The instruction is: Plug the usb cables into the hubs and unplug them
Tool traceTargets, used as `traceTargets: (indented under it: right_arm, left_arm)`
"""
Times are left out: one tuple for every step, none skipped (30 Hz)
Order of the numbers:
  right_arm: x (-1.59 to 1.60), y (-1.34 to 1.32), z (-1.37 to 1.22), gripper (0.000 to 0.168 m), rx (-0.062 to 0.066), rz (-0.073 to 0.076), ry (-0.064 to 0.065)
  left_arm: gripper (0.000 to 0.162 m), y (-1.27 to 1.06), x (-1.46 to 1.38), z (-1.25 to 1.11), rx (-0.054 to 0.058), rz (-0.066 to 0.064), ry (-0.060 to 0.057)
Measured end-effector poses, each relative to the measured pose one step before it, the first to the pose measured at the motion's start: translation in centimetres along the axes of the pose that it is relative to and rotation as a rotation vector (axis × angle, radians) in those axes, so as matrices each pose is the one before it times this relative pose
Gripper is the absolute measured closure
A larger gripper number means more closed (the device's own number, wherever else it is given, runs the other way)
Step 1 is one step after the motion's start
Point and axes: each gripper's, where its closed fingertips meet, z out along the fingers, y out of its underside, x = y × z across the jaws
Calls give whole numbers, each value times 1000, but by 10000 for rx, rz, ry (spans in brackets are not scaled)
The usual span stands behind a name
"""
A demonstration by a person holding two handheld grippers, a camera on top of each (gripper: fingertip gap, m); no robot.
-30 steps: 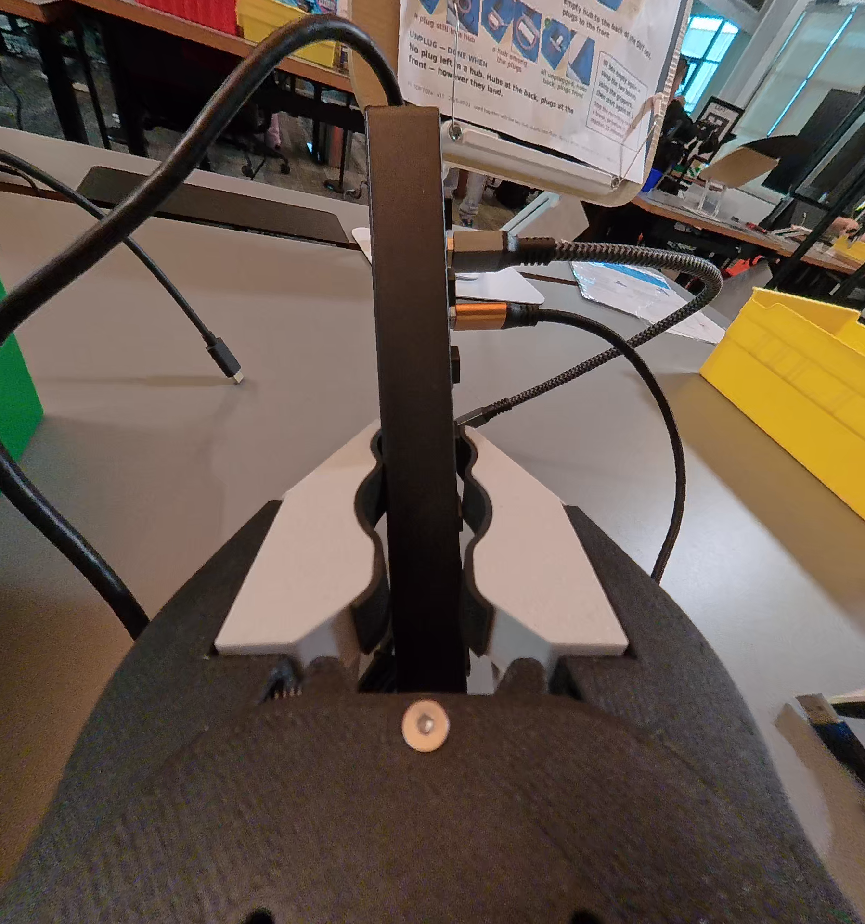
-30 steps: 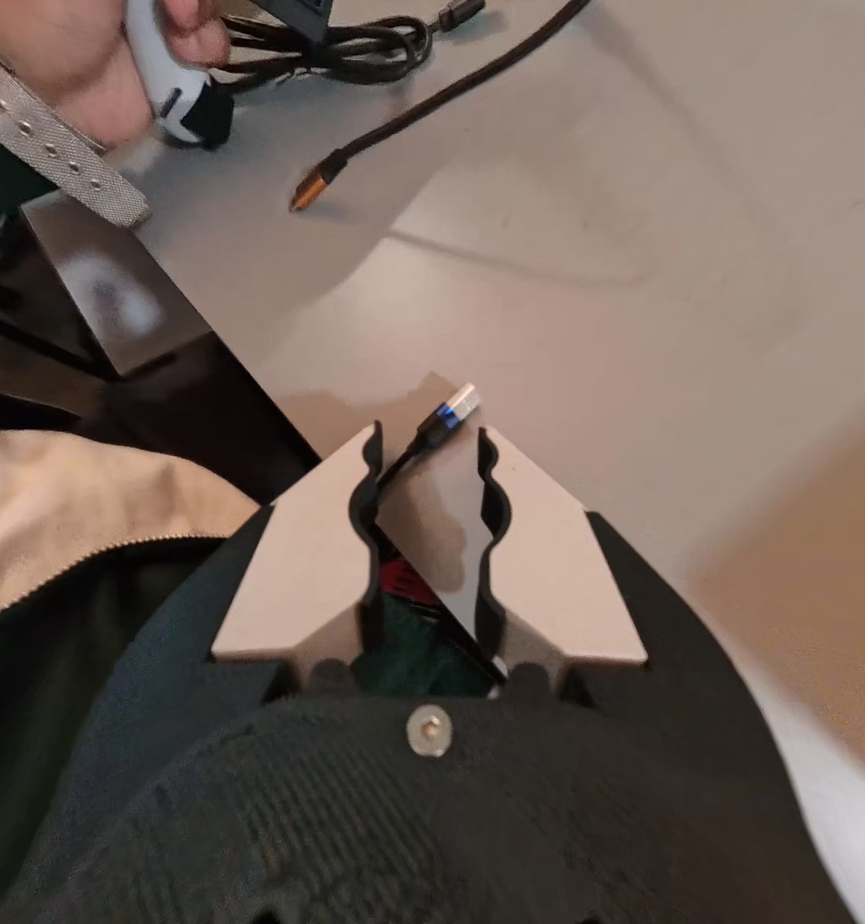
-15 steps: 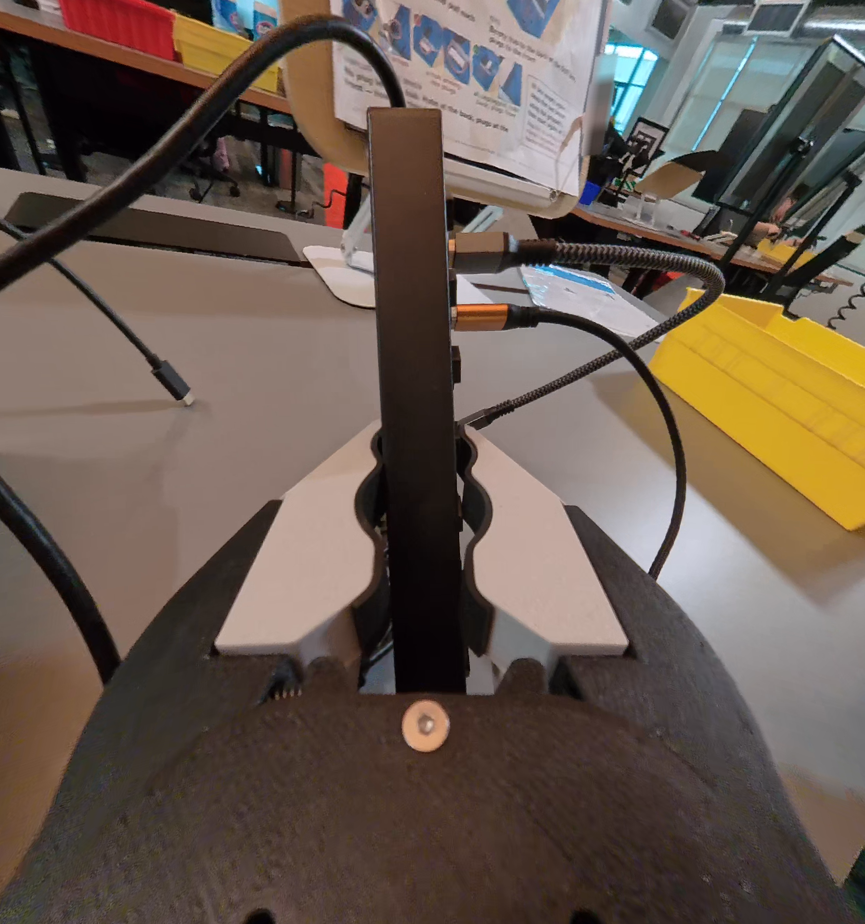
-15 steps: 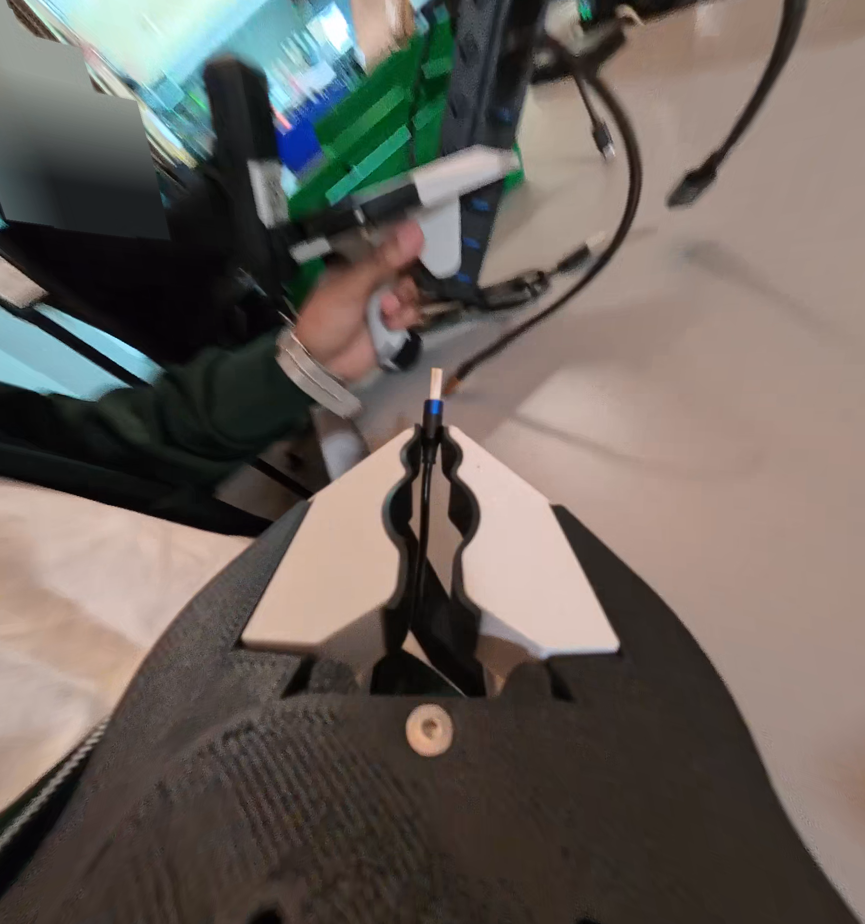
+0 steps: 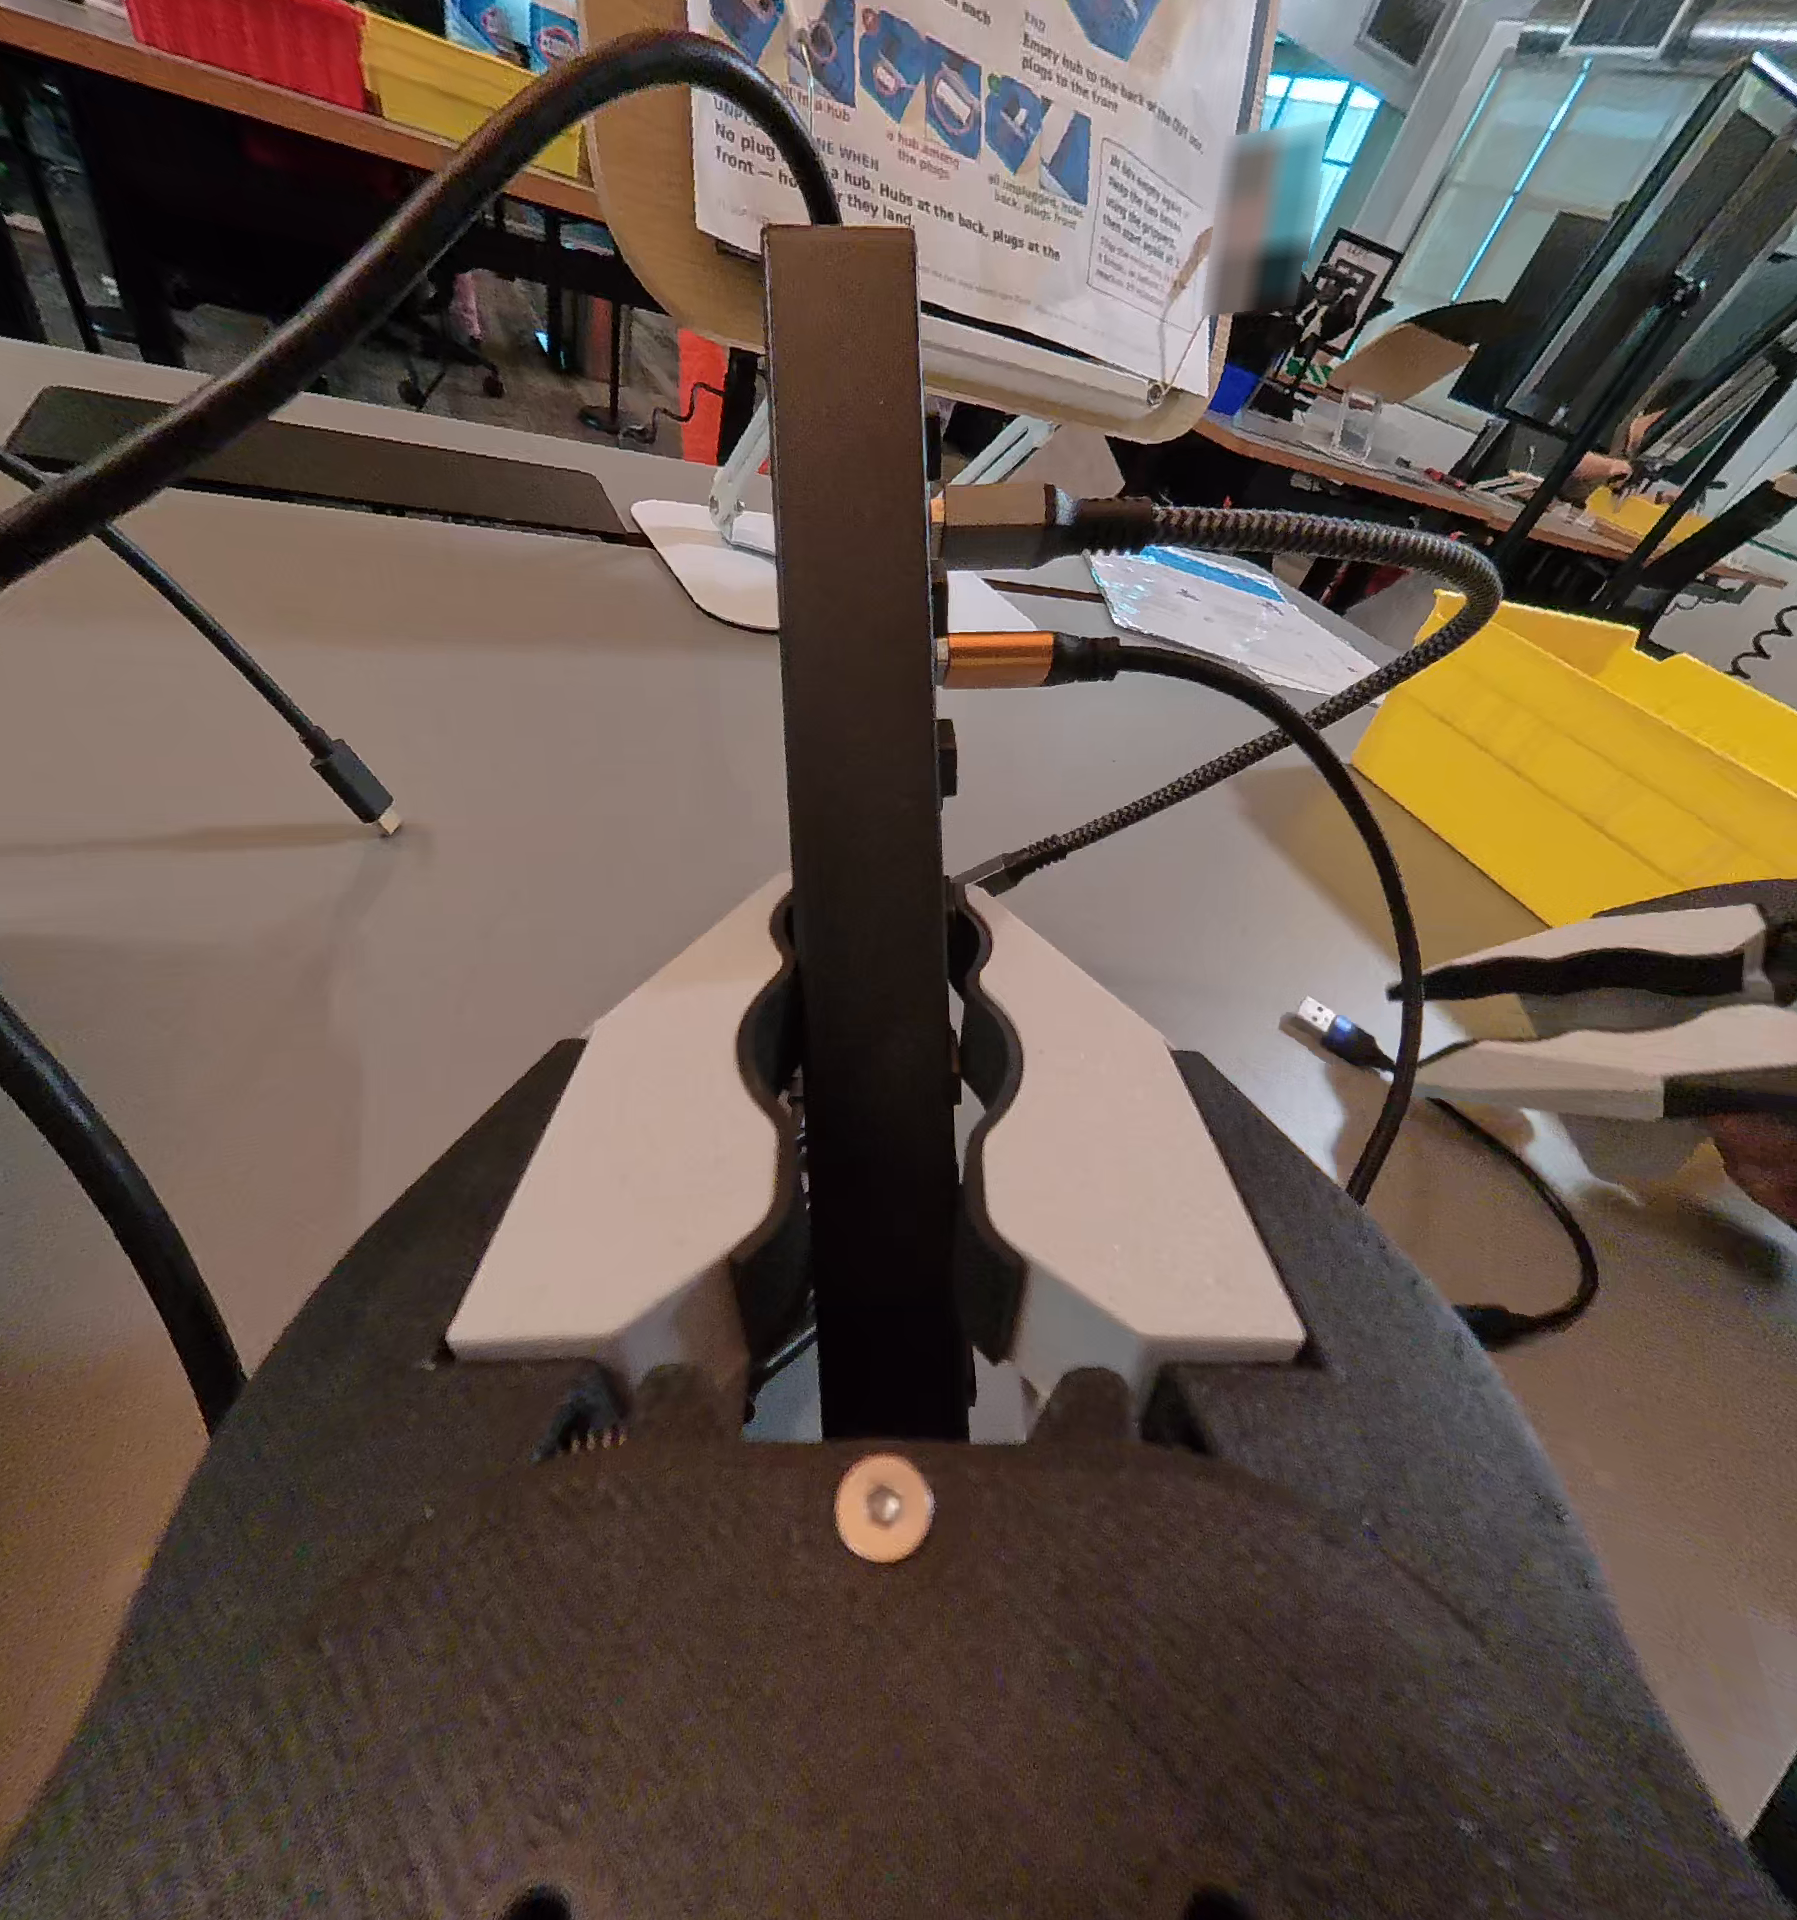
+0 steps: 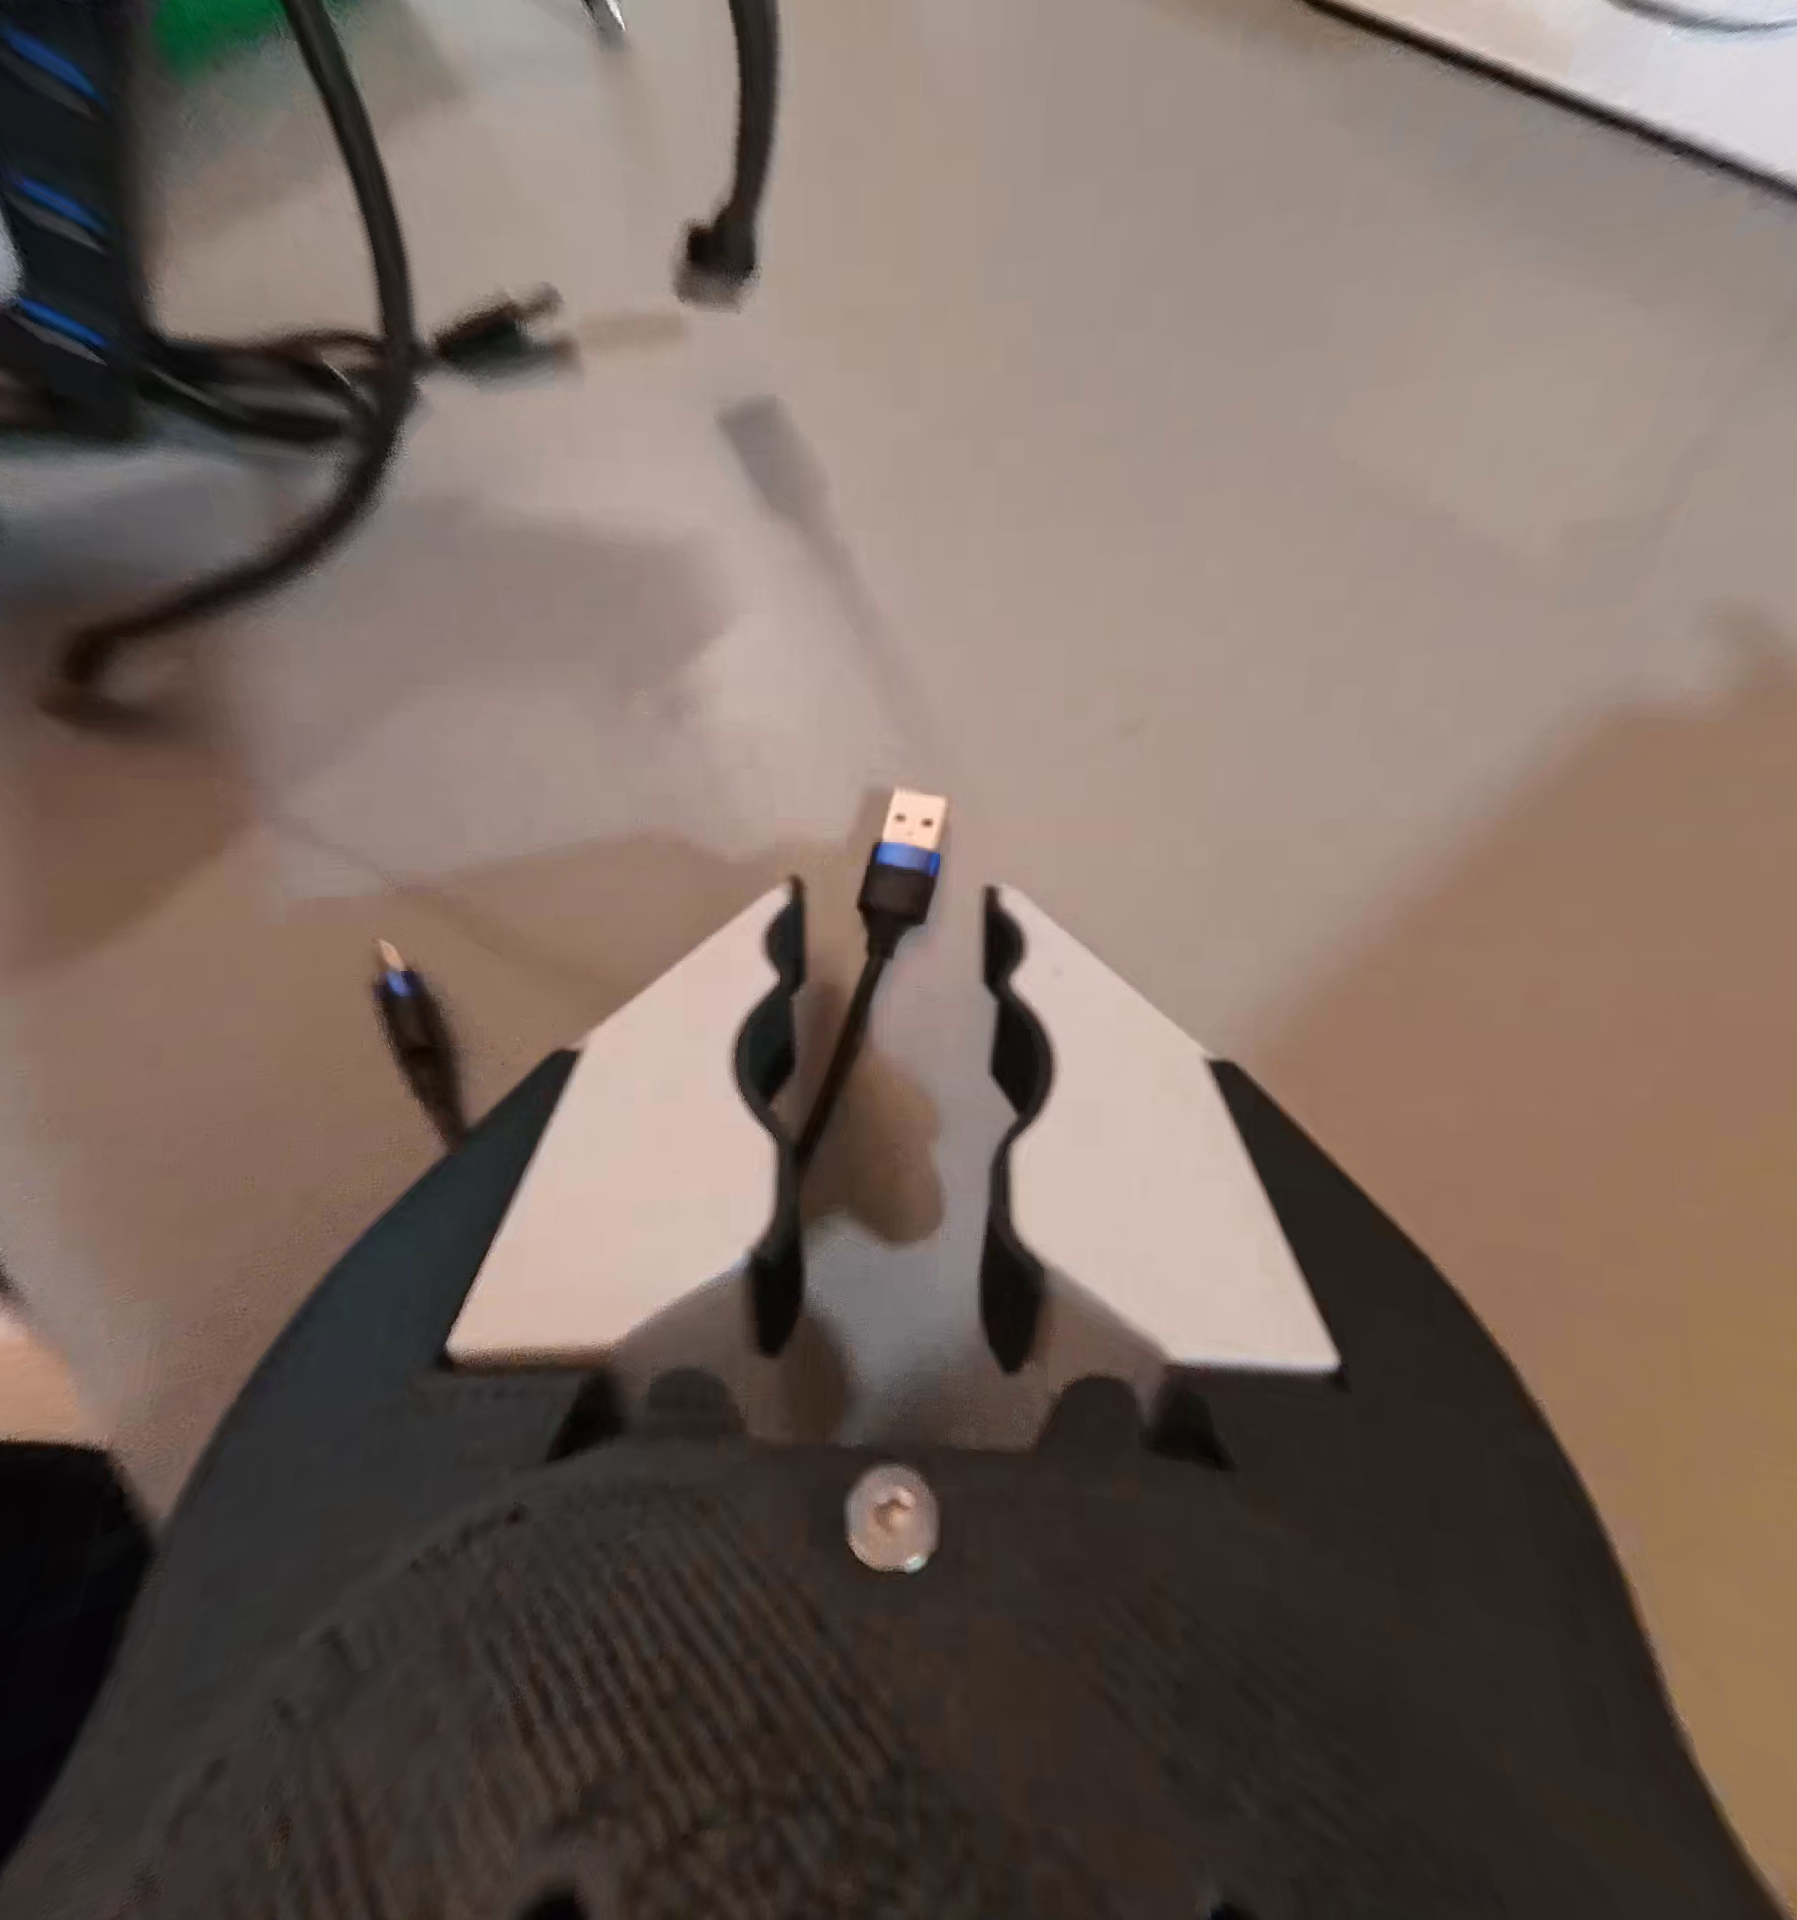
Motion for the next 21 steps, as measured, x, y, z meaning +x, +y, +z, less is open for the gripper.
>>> traceTargets:
  right_arm:
    - [452,352,-240,125,-225,-641,548]
    - [270,197,-407,122,-190,-648,487]
    - [130,0,-548,118,-141,-597,449]
    - [-359,-266,-604,118,-61,-575,207]
    - [-1118,-558,-537,121,74,-554,-198]
    - [-1712,-718,-349,126,174,-484,-519]
    - [-1899,-670,-64,129,164,-380,-622]
    - [-1580,-450,229,132,49,-243,-487]
    - [-1189,-178,386,135,-96,-142,-353]
    - [-846,-9,415,135,-163,-103,-277]
    - [-489,74,331,133,-129,-60,-159]
    - [-273,81,201,132,-47,1,-117]
    - [-183,2,69,133,58,80,-134]
    - [-105,18,-41,134,57,151,-138]
    - [-86,144,-17,135,-22,172,-161]
    - [-196,99,1,137,15,162,-233]
    - [-374,31,31,142,79,156,-339]
    - [-471,-7,43,151,85,175,-395]
    - [-261,5,45,159,64,243,-252]
    - [-21,29,3,159,0,308,-105]
    - [-15,46,-17,159,-40,322,-115]
  left_arm:
    - [140,14,-19,5,-11,-21,1]
    - [140,4,-28,4,-5,-23,-1]
    - [140,-8,-20,-3,5,-28,4]
    - [140,-19,-38,-11,11,-31,1]
    - [140,3,-37,-3,0,-35,0]
    - [140,19,-41,8,-15,-37,-2]
    - [140,18,-40,15,-13,-33,-5]
    - [140,0,-47,5,-6,-29,-8]
    - [140,5,-32,-10,-2,-22,-11]
    - [140,15,-15,-1,-7,-14,-7]
    - [140,22,9,-11,-15,-2,5]
    - [140,9,17,-4,-3,10,8]
    - [140,-5,24,3,1,12,6]
    - [140,11,7,1,-7,9,4]
    - [140,10,8,21,-10,5,5]
    - [140,10,4,1,-9,-2,6]
    - [140,3,-5,11,-9,-10,8]
    - [140,11,-11,7,-7,-15,0]
    - [140,4,-21,3,-3,-16,-2]
    - [140,0,-28,-1,0,-16,-1]
    - [140,-5,-7,-4,2,-7,-3]
